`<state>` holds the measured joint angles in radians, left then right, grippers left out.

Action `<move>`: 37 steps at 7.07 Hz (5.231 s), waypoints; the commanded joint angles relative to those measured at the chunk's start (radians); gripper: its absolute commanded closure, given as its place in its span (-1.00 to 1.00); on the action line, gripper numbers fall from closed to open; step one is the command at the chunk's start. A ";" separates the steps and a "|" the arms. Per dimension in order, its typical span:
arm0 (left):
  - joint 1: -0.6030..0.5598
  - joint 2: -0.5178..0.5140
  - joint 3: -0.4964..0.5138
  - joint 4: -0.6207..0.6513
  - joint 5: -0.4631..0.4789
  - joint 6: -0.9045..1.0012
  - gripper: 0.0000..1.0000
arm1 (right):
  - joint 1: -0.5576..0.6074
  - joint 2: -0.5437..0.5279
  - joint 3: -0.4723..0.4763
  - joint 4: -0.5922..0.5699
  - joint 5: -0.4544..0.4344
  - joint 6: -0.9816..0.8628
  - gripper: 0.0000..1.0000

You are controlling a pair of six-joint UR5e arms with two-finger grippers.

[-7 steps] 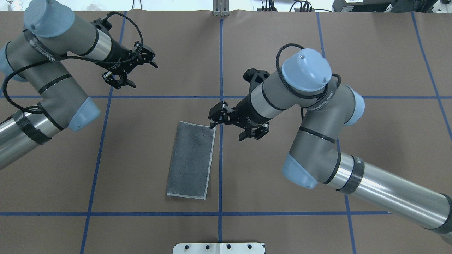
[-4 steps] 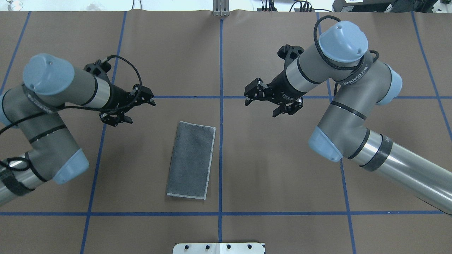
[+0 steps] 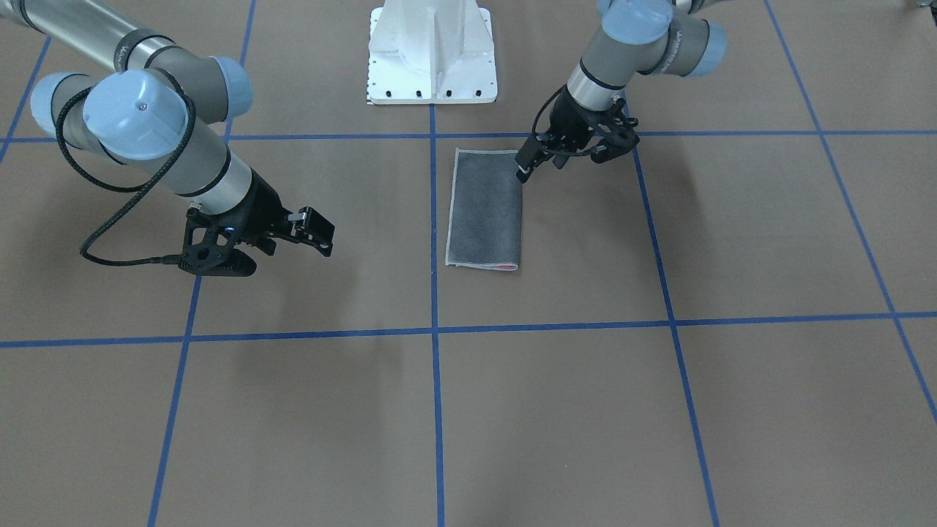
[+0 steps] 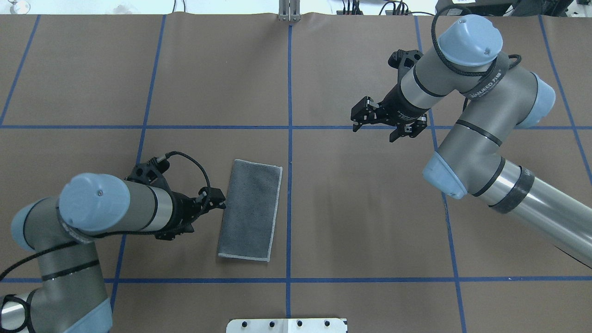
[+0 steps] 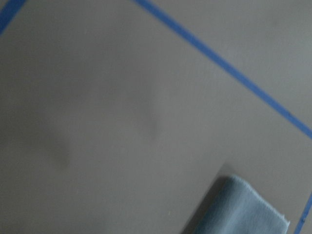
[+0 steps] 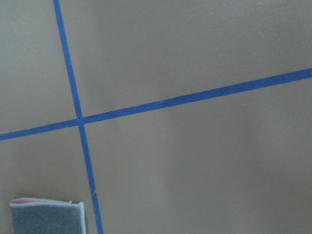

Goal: Fold towel twice with both arms
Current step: 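Move the left gripper to the towel's near end and grasp it, then lift the towel end with the left gripper and fold it away from the robot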

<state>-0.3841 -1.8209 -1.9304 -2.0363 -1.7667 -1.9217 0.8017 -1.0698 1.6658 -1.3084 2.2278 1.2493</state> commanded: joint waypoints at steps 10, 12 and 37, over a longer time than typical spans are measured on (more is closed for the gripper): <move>0.129 -0.040 0.050 0.021 0.066 -0.013 -0.42 | -0.018 0.001 -0.014 0.003 -0.005 -0.005 -1.00; 0.129 -0.040 0.060 0.019 0.066 -0.010 -0.29 | -0.018 0.002 -0.020 0.005 -0.005 -0.004 -1.00; -0.104 -0.196 0.245 -0.076 0.016 -0.028 1.00 | -0.018 0.010 -0.021 0.006 -0.007 -0.005 -1.00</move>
<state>-0.4861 -2.0243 -1.6837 -2.1121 -1.7477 -1.9493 0.7839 -1.0601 1.6445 -1.3023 2.2214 1.2441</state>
